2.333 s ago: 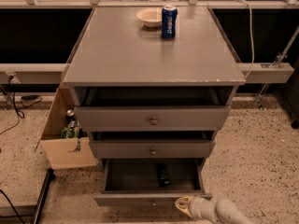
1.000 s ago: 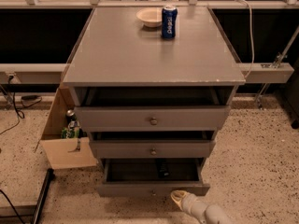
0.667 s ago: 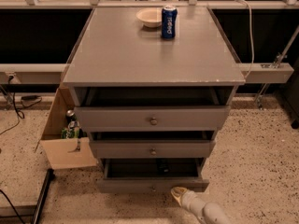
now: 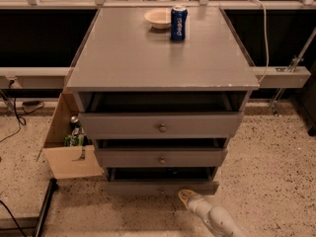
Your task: Close bottom drawer
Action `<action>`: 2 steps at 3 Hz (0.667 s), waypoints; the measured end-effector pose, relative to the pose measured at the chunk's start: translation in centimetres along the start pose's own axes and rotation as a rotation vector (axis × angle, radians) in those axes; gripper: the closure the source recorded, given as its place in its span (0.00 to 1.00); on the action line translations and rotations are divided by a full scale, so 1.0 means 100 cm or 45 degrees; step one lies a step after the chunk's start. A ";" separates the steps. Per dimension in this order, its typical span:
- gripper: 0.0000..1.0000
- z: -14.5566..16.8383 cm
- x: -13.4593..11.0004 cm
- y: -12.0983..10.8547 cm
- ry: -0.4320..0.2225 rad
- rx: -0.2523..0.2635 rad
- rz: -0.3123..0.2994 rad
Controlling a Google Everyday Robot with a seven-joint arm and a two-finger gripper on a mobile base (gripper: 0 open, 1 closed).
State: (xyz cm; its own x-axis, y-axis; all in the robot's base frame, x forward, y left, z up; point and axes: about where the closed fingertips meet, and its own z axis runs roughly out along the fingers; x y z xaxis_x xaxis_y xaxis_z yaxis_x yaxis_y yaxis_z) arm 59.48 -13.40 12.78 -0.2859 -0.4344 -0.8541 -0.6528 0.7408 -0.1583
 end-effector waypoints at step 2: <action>1.00 0.039 -0.016 -0.022 -0.047 0.044 -0.001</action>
Offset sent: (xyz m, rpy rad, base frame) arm 0.0390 0.0028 0.0006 0.0089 -0.0419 -0.0267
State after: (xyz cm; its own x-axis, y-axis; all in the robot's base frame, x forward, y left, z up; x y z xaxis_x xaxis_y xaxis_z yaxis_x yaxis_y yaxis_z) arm 64.14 -12.35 12.57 -0.2586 -0.4165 -0.8716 -0.6283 0.7579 -0.1758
